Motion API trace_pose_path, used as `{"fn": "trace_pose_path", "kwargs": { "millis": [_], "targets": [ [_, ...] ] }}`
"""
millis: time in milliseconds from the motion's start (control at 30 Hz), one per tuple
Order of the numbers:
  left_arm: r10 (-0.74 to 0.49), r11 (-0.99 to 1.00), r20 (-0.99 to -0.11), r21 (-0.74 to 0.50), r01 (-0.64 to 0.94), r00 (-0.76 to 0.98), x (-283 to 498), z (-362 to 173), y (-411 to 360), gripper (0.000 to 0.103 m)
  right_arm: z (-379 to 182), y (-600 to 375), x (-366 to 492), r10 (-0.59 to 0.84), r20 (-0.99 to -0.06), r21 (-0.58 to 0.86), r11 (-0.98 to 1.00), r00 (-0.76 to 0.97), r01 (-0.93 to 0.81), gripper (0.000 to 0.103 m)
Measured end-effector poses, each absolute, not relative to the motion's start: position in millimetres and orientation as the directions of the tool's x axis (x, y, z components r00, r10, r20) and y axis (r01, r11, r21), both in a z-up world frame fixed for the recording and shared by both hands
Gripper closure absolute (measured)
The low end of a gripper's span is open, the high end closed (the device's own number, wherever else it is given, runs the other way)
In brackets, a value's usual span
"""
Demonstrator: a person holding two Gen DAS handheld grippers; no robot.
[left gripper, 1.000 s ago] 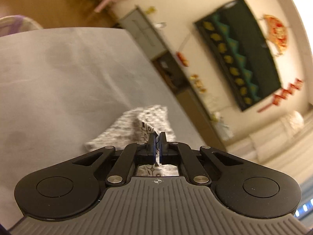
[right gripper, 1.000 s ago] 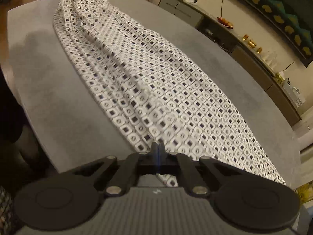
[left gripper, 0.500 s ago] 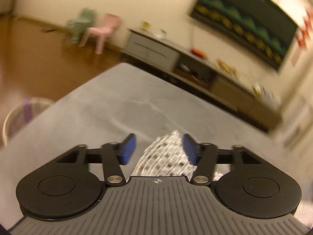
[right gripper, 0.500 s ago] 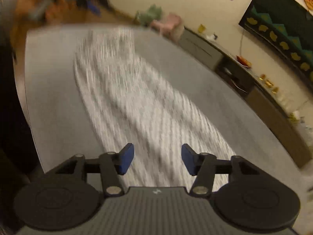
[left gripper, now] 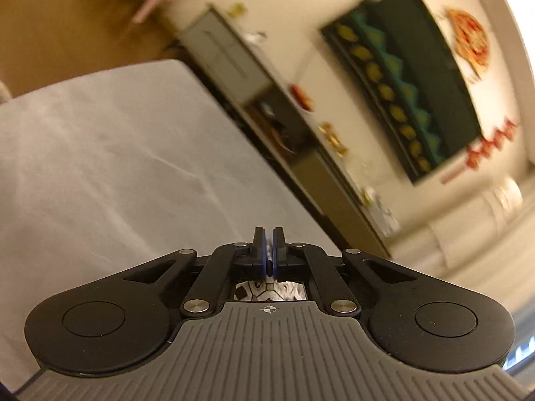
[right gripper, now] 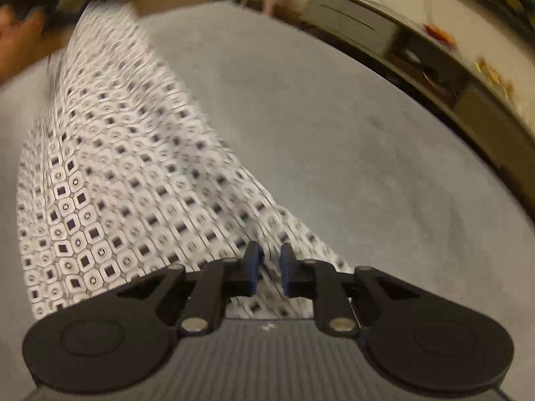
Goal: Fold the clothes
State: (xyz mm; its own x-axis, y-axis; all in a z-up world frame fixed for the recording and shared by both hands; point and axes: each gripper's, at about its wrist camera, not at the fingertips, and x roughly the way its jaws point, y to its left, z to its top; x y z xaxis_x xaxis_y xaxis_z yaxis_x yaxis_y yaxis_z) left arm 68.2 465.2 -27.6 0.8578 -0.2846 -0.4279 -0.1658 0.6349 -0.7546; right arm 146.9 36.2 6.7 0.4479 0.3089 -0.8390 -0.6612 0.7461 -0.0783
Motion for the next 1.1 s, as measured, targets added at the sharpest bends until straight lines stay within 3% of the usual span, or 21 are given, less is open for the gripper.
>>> {"fn": "trace_pose_path", "kwargs": {
  "millis": [67,100,167,233,333,400,500,633,767,867,1000,1100],
  "targets": [
    [-0.254,0.675,-0.505,-0.703,-0.223,0.825,76,-35,462,0.101,8,23,151,0.318,-0.823,-0.038,0.795,0.470,-0.605,0.071],
    [-0.231,0.687,-0.519,-0.686,-0.240,0.823,75,-35,461,0.097,14,17,143,0.309,-0.807,-0.048,0.815,0.503,-0.578,0.069],
    [-0.158,0.741,-0.534,-0.621,-0.258,0.831,63,-24,454,0.079,25,4,127,0.287,-0.772,-0.067,0.851,0.567,-0.522,0.066],
    [-0.096,0.803,-0.513,-0.547,-0.238,0.853,46,-2,445,0.071,35,-5,95,0.288,-0.734,-0.097,0.852,0.615,-0.515,0.062],
    [-0.137,0.865,-0.471,-0.485,-0.126,0.871,26,20,425,0.070,40,-6,23,0.343,-0.704,-0.161,0.776,0.622,-0.610,0.060],
    [-0.240,0.896,-0.498,-0.445,-0.008,0.833,16,21,405,0.070,33,2,-20,0.374,-0.713,-0.212,0.691,0.593,-0.690,0.059],
    [-0.351,0.922,-0.544,-0.341,0.181,0.762,-7,14,356,0.071,9,11,-62,0.296,-0.726,-0.370,0.592,0.621,-0.716,0.058],
    [-0.459,0.879,-0.580,-0.183,0.441,0.673,-48,-6,281,0.069,-18,21,-82,0.176,-0.701,-0.531,0.519,0.691,-0.670,0.066],
    [-0.500,0.779,-0.633,-0.029,0.627,0.591,-77,-30,217,0.067,-19,22,-70,0.112,-0.710,-0.548,0.531,0.695,-0.646,0.068],
    [-0.514,0.747,-0.661,-0.031,0.664,0.547,-83,-42,198,0.067,-18,27,-62,0.117,-0.731,-0.520,0.543,0.672,-0.659,0.068],
    [-0.507,0.724,-0.681,-0.003,0.690,0.529,-79,-47,178,0.067,18,9,-60,0.245,-0.757,-0.318,0.672,0.606,-0.669,0.068],
    [-0.487,0.711,-0.700,0.030,0.702,0.522,-69,-51,161,0.066,5,-2,-54,0.161,-0.761,-0.380,0.674,0.628,-0.634,0.068]
  ]
}}
